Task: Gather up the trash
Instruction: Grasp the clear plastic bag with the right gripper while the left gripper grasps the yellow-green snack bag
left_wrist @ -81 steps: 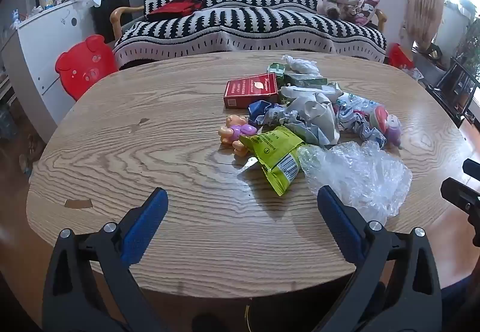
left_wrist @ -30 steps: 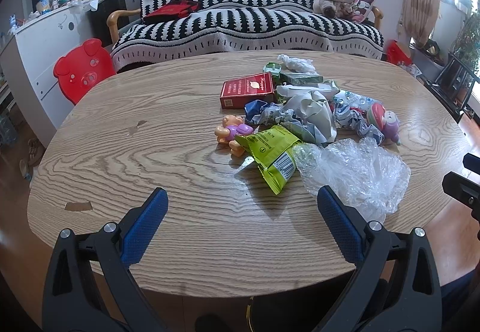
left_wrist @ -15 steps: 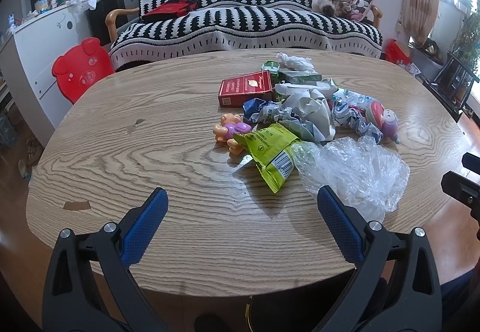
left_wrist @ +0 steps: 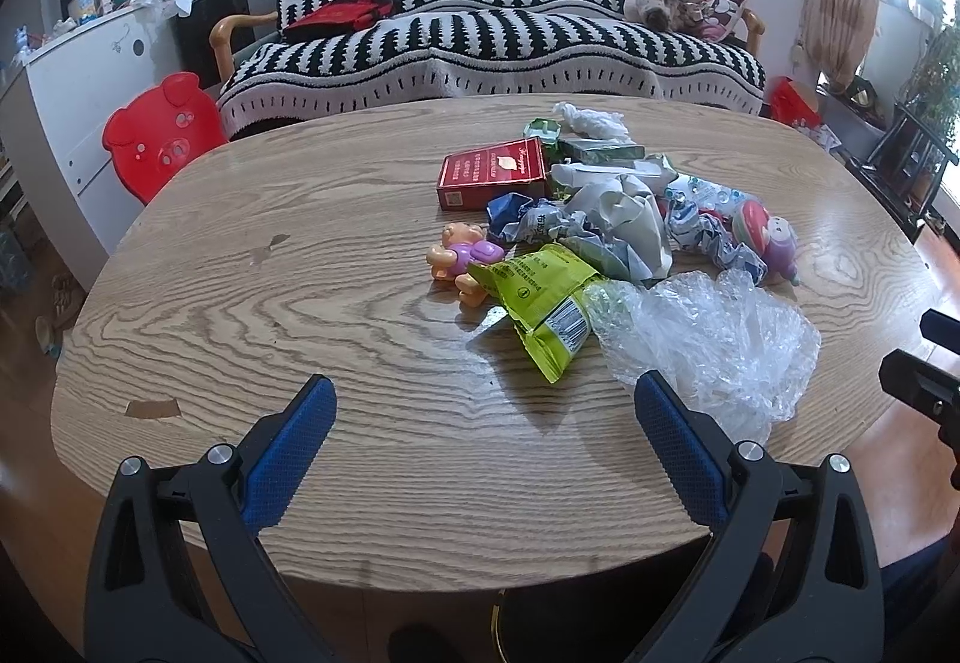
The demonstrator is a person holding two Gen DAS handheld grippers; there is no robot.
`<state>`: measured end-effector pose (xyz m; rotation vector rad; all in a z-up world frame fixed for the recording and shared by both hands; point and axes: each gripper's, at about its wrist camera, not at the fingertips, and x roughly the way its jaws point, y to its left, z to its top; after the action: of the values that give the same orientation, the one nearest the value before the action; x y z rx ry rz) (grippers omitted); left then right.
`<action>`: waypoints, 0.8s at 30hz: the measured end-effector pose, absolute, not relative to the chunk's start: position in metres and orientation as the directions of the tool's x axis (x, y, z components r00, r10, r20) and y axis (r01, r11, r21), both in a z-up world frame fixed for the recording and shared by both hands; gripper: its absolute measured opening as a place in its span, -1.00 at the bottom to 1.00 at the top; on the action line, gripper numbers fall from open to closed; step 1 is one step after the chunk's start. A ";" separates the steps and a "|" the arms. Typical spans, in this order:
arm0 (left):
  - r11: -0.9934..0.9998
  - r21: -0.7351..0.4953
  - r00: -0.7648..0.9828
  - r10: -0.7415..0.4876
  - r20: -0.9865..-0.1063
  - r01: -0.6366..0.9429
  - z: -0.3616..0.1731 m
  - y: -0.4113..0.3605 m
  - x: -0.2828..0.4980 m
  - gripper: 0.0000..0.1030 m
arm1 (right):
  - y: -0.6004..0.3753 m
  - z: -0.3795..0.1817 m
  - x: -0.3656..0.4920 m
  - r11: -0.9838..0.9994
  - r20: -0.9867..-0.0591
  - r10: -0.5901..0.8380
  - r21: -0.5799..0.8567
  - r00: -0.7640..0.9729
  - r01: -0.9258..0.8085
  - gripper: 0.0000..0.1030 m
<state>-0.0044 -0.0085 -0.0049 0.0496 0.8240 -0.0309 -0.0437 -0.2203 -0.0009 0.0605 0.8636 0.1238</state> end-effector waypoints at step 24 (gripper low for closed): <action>0.990 -0.136 0.568 -0.092 -0.818 -0.037 -0.027 0.037 0.026 0.88 | -0.155 -0.080 0.038 0.978 -0.839 0.159 0.062 0.521 -0.198 -0.06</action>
<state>0.0262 0.0370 -0.0274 -0.1440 0.9671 -0.0322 0.0380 -0.1548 -0.0796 -0.0430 1.0003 0.2140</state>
